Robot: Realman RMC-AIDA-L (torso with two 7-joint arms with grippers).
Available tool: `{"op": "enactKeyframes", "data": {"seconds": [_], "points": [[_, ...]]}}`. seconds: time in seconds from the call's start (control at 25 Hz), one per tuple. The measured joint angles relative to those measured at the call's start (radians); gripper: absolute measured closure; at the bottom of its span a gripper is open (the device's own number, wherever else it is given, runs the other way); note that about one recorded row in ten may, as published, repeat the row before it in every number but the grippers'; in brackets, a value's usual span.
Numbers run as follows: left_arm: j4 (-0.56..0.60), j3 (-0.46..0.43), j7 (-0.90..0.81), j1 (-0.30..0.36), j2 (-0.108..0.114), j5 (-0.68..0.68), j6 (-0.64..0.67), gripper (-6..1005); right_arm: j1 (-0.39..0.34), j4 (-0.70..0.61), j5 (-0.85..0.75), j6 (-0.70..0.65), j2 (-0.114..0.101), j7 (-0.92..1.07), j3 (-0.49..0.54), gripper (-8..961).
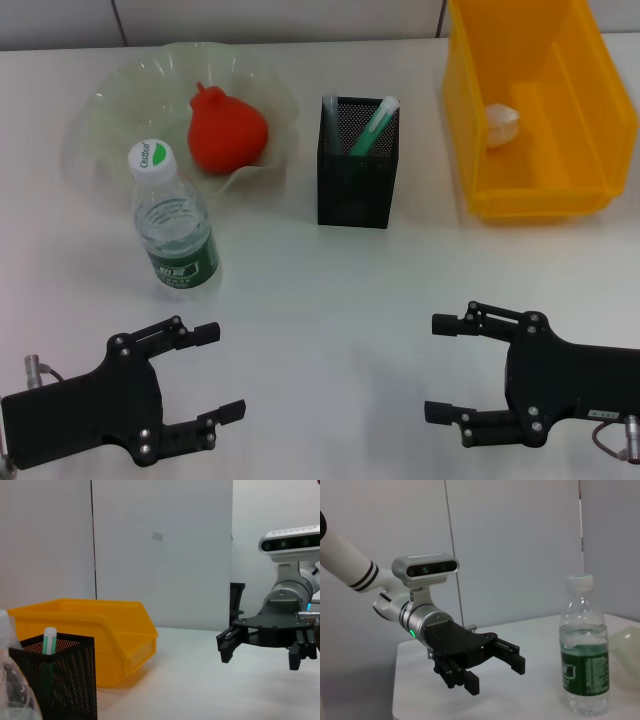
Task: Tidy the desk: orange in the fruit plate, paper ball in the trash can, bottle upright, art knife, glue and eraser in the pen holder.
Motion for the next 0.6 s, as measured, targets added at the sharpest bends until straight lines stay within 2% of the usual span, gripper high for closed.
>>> {"op": "enactKeyframes", "data": {"seconds": [0.6], "points": [[-0.001,-0.002,0.006,0.002,-0.001,-0.004,0.001,215,0.012,0.021,-0.001,0.006,0.003,-0.016,0.019,106]]}}
